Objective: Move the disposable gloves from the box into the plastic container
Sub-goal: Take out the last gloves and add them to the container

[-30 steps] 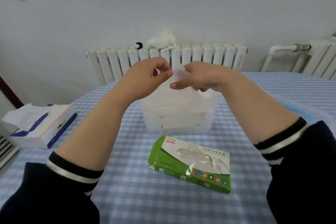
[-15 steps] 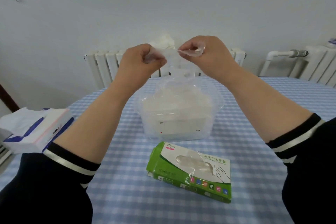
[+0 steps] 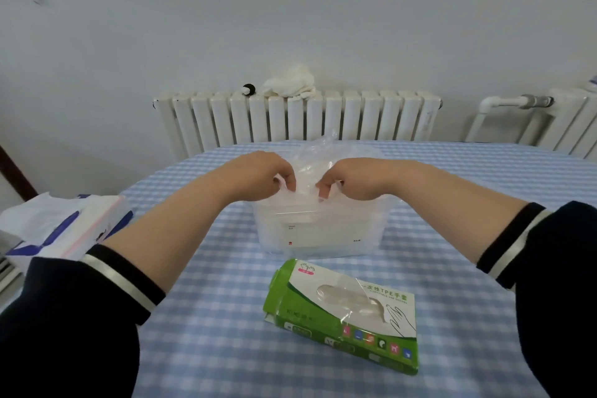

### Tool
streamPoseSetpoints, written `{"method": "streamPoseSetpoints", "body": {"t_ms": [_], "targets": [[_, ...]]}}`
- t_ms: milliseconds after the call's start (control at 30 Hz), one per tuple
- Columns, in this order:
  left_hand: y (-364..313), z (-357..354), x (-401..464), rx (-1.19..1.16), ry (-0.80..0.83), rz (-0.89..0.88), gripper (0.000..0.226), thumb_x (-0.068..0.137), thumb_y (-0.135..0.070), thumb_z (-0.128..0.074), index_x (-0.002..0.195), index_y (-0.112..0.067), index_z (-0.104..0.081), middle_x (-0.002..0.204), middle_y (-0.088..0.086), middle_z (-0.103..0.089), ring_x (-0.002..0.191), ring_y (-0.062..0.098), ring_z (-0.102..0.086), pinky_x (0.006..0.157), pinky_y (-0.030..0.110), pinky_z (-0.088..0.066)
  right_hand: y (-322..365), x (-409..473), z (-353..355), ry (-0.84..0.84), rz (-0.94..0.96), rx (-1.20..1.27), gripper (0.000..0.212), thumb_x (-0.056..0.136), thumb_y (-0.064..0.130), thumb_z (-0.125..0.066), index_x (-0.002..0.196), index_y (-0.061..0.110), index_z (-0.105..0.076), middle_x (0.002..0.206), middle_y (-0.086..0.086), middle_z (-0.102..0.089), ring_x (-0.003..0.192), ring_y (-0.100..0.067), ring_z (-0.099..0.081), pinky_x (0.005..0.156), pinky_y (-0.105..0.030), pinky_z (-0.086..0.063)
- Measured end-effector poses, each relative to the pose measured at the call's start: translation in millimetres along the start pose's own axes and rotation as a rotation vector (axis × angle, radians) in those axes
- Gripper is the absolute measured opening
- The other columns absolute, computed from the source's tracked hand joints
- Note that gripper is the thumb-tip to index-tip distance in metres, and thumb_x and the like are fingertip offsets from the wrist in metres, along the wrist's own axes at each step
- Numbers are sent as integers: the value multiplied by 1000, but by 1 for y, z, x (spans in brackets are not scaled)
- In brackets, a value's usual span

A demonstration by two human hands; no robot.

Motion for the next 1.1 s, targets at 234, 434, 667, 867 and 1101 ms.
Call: {"method": "streamPoseSetpoints", "body": {"t_ms": [234,434,667,867,1101], "targets": [[-16,1,5,53,285,220,54,105,-44,-20,128,-18,-61,139,2,-53,125,22,-48,105,36,-32,-2,4,-5,187,-150,402,38,104,30,-37,142,30,-43,144,7,-42,133,-20,-41,110,-34,-33],[-26,-18,26,368,375,240,27,101,-22,-41,81,-10,-56,79,2,-51,69,19,-47,67,28,-38,1,19,-12,156,-257,280,65,96,60,-38,150,25,-29,153,-1,-32,137,-25,-35,114,-40,-26],[-17,-29,30,59,372,491,39,99,-26,-39,134,-12,-49,133,10,-50,110,26,-50,91,34,-38,-1,24,-19,215,-357,71,44,104,34,-34,144,17,-39,142,-7,-47,117,-25,-47,108,-38,-30],[-18,-24,25,71,358,437,31,98,-23,-42,125,-12,-53,121,8,-53,100,23,-51,85,32,-39,-3,7,-4,177,-303,-28,53,98,28,-50,149,20,-36,151,-3,-39,133,-26,-42,110,-39,-34],[-27,5,17,396,261,115,34,94,-17,-52,62,-16,-43,65,-1,-43,61,17,-36,61,28,-32,-1,-43,37,-170,-140,246,29,98,27,-56,127,25,-60,107,13,-62,97,-7,-59,83,-22,-41]]}}
Point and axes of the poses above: each hand's wrist, its own x-axis towards the middle knuckle, its own z-axis out of the back of the hand, y = z × x, the point moved 2 cm from there along x, towards the middle knuckle
